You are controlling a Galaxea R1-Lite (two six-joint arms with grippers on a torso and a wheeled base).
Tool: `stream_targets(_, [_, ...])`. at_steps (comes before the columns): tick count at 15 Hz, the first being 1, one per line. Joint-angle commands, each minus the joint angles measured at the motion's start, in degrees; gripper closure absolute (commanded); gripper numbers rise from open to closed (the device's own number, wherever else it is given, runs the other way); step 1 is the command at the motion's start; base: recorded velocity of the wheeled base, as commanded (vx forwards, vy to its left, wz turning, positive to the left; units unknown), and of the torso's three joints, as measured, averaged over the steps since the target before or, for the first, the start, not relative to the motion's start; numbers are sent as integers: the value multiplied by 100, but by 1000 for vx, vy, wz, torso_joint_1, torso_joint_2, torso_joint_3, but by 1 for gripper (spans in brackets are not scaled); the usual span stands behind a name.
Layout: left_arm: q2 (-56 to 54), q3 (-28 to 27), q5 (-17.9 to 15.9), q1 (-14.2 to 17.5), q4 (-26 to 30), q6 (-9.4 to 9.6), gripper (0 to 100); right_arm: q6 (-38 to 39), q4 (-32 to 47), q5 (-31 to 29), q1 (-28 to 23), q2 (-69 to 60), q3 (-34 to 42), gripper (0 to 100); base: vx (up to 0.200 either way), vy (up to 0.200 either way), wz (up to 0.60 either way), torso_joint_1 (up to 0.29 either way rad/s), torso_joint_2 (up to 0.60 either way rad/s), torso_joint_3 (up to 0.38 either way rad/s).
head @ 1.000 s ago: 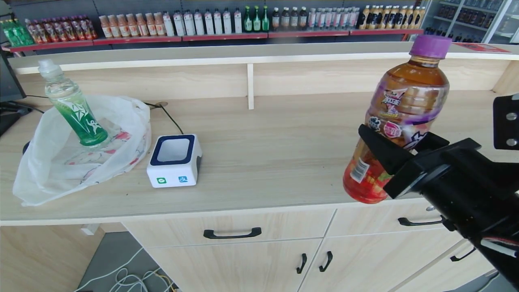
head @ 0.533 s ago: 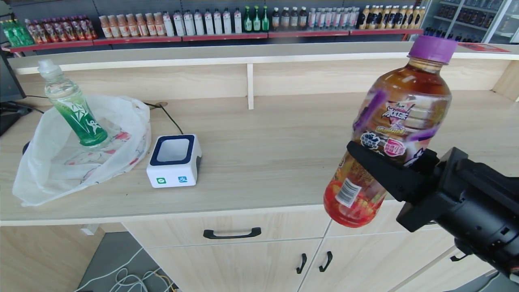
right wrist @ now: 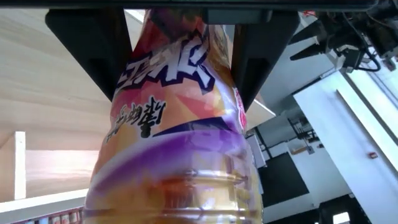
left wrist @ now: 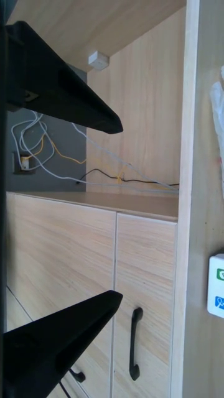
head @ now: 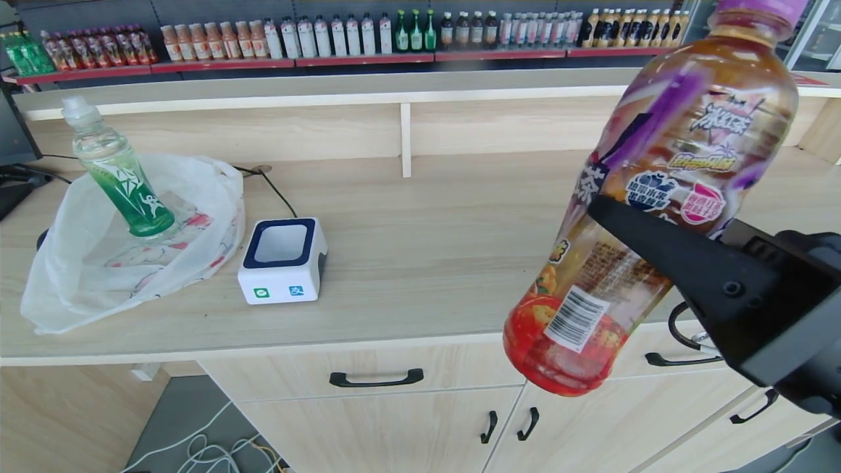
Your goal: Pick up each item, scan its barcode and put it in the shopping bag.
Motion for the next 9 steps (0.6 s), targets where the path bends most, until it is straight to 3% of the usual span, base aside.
stream_targets(1, [-2,0,5,2,-1,0,0,210,11,30,9,22,-135,100,0,0,0,0,0,0])
stream_targets(4, [-2,0,5,2,-1,0,0,641,11,329,9,22,-284,100,0,0,0,0,0,0])
stream_targets(9, [-2,0,5,2,-1,0,0,1036,20,329,1,22,-398,100,0,0,0,0,0,0])
